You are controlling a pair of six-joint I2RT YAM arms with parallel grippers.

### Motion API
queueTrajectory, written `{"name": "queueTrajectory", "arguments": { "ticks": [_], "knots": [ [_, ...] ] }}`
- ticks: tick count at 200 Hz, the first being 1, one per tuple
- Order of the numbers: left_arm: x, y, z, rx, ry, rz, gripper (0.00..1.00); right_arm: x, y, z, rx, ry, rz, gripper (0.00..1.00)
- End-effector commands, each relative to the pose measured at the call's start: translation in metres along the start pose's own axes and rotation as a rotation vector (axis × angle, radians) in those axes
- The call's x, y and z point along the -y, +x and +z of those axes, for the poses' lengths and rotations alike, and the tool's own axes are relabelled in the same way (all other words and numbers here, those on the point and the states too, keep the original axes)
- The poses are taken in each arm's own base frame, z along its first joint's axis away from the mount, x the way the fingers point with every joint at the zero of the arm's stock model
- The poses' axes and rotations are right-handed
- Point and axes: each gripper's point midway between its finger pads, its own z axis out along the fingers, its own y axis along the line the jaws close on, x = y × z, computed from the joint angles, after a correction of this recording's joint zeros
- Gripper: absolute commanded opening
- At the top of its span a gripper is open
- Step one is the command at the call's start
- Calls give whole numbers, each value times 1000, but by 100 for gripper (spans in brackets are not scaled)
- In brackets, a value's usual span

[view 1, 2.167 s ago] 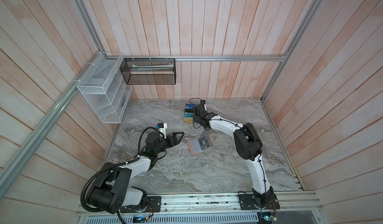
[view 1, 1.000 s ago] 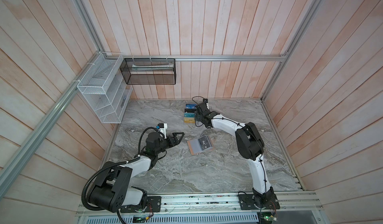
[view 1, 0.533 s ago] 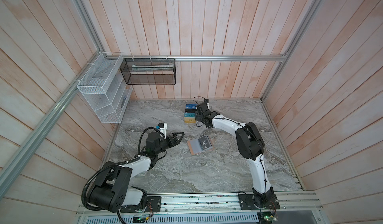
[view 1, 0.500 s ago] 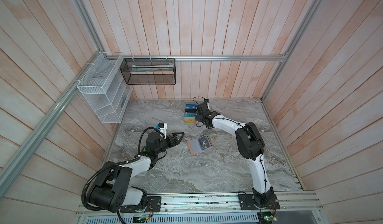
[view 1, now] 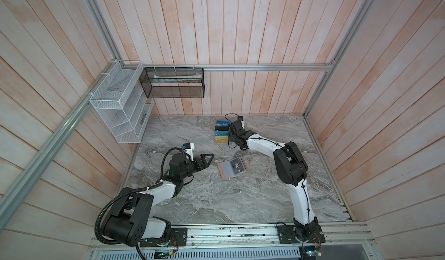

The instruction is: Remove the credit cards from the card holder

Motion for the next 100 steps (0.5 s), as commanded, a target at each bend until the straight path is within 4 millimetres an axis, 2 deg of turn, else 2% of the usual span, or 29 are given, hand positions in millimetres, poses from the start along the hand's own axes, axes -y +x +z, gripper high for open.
{"name": "queueTrajectory", "arguments": {
  "ticks": [1,49,100],
  "knots": [
    [2,3,0,-6,17,8,100,3,-28,-23,58,-17,22,98],
    [6,-1,-3,8,19,21,100,1,-50,-54,100,-59,29,98],
    [10,-11,-8,45,-4,48,100,18,-70,-88,148,-60,32,98]
  ]
}}
